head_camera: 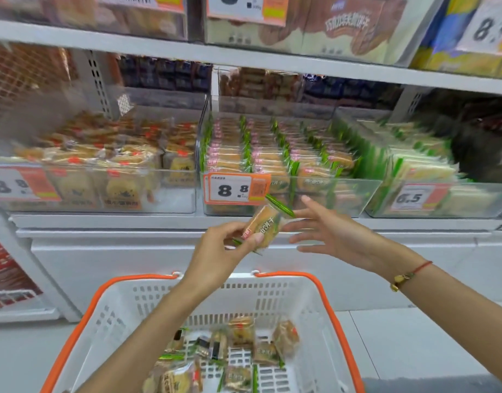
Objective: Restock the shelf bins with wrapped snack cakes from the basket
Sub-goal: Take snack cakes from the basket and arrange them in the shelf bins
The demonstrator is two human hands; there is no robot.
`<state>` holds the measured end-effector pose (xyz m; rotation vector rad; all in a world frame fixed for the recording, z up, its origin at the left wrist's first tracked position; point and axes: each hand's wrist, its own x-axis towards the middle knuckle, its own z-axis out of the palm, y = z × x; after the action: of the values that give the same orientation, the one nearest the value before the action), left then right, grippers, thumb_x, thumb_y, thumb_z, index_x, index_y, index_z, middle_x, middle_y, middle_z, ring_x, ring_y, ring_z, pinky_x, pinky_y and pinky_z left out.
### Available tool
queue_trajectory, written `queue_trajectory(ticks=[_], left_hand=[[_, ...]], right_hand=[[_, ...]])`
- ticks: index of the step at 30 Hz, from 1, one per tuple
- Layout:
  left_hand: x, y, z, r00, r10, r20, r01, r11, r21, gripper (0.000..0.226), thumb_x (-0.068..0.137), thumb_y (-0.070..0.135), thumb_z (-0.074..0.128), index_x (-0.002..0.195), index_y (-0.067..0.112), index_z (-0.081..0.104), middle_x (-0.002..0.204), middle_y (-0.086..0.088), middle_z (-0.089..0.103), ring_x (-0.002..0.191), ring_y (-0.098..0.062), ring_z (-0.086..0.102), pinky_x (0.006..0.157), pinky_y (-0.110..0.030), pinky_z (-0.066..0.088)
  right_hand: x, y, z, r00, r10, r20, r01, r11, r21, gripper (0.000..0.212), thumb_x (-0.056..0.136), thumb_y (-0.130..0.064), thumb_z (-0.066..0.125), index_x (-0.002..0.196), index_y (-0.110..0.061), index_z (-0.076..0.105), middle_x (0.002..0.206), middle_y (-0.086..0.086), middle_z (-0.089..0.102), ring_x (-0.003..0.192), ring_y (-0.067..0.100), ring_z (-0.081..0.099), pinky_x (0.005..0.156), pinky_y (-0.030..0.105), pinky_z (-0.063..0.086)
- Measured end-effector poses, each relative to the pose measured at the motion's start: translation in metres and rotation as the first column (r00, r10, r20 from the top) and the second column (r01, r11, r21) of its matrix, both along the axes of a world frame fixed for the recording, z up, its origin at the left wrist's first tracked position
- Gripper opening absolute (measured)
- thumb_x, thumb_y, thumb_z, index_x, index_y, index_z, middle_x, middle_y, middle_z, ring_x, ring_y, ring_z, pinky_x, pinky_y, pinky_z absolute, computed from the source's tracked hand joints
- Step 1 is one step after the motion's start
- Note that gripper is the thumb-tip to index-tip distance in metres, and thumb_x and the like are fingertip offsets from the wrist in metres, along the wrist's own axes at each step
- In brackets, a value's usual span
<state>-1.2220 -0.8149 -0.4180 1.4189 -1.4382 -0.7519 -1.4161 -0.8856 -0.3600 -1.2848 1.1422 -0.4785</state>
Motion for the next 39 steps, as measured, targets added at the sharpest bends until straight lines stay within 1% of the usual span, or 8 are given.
queue_trajectory(ticks=[3,10,15,18,21,25,30,39], left_hand=[[-0.007,0.001,0.006,0.979,-0.035,-0.203,0.059,0.992,0.115,0.010,0.087,0.030,0.065,0.095,0.026,0.071,0.084,0.014,0.072,0.075,0.009,0.062,0.065,-0.004,0.042],[-0.016,0.001,0.018,0.976,-0.096,-0.194,0.114,0.990,0.087,0.017,0.085,0.028,0.067,0.099,0.020,0.073,0.090,0.007,0.073,0.080,0.002,0.065,0.068,-0.005,0.043],[0.002,-0.011,0.034,0.952,0.261,-0.157,-0.291,0.934,-0.209,0.024,0.082,0.030,0.071,0.104,0.035,0.063,0.103,0.017,0.065,0.092,0.007,0.059,0.079,-0.012,0.044],[0.022,-0.022,0.056,0.908,0.417,-0.039,-0.391,0.810,-0.437,0.038,0.080,0.023,0.074,0.114,0.030,0.057,0.112,0.015,0.055,0.097,0.006,0.050,0.085,-0.002,0.034],[0.040,-0.042,0.072,0.872,0.463,0.161,-0.352,0.820,-0.451,0.070,0.072,0.031,0.081,0.133,0.022,0.046,0.128,0.009,0.040,0.114,-0.003,0.039,0.098,-0.019,0.031],[0.047,-0.063,0.072,0.871,0.412,0.267,-0.335,0.897,-0.289,0.107,0.062,0.044,0.085,0.147,0.018,0.026,0.146,-0.001,0.026,0.131,-0.018,0.035,0.108,-0.035,0.032],[0.046,-0.068,0.067,0.866,0.427,0.259,-0.374,0.898,-0.232,0.114,0.058,0.053,0.083,0.149,0.019,0.023,0.151,-0.002,0.025,0.136,-0.020,0.032,0.107,-0.039,0.034],[0.055,-0.063,0.071,0.892,0.335,0.303,-0.287,0.939,-0.190,0.123,0.051,0.060,0.078,0.151,0.022,0.018,0.153,0.002,0.021,0.137,-0.018,0.030,0.109,-0.039,0.031]], right_hand=[[-0.003,0.000,0.003,1.000,-0.007,0.013,0.008,0.998,-0.062,0.041,0.092,-0.052,0.047,0.114,-0.021,0.062,0.107,0.001,0.071,0.095,0.018,0.068,0.086,0.032,0.054],[-0.001,0.013,-0.004,0.988,0.105,-0.114,-0.143,0.904,-0.403,0.025,0.081,-0.022,0.074,0.104,-0.024,0.067,0.099,-0.005,0.073,0.091,0.008,0.067,0.079,0.023,0.053],[-0.020,-0.002,0.017,0.994,-0.059,-0.095,-0.006,0.822,-0.569,0.026,0.076,-0.019,0.079,0.093,-0.021,0.059,0.092,-0.005,0.067,0.079,0.004,0.063,0.072,0.021,0.047],[-0.040,-0.021,0.041,0.963,-0.268,-0.029,0.147,0.611,-0.778,0.035,0.080,-0.015,0.075,0.105,-0.024,0.053,0.107,-0.007,0.060,0.091,0.014,0.062,0.074,0.030,0.052],[-0.057,-0.048,0.069,0.893,-0.422,-0.156,0.013,0.372,-0.928,0.039,0.085,-0.014,0.070,0.120,-0.026,0.057,0.111,-0.012,0.059,0.099,0.013,0.056,0.080,0.026,0.040],[-0.065,-0.084,0.094,0.725,-0.529,-0.442,-0.273,0.368,-0.889,0.028,0.084,-0.017,0.069,0.111,-0.021,0.065,0.107,-0.002,0.068,0.097,0.021,0.062,0.079,0.030,0.045],[-0.053,-0.118,0.093,0.543,-0.364,-0.757,-0.514,0.568,-0.643,0.025,0.076,-0.025,0.078,0.097,-0.027,0.067,0.089,-0.007,0.063,0.082,0.014,0.058,0.073,0.029,0.047],[-0.046,-0.138,0.064,0.408,-0.548,-0.730,-0.655,0.381,-0.653,0.016,0.086,-0.017,0.066,0.099,-0.025,0.067,0.105,-0.005,0.065,0.097,0.020,0.060,0.068,0.028,0.041]])
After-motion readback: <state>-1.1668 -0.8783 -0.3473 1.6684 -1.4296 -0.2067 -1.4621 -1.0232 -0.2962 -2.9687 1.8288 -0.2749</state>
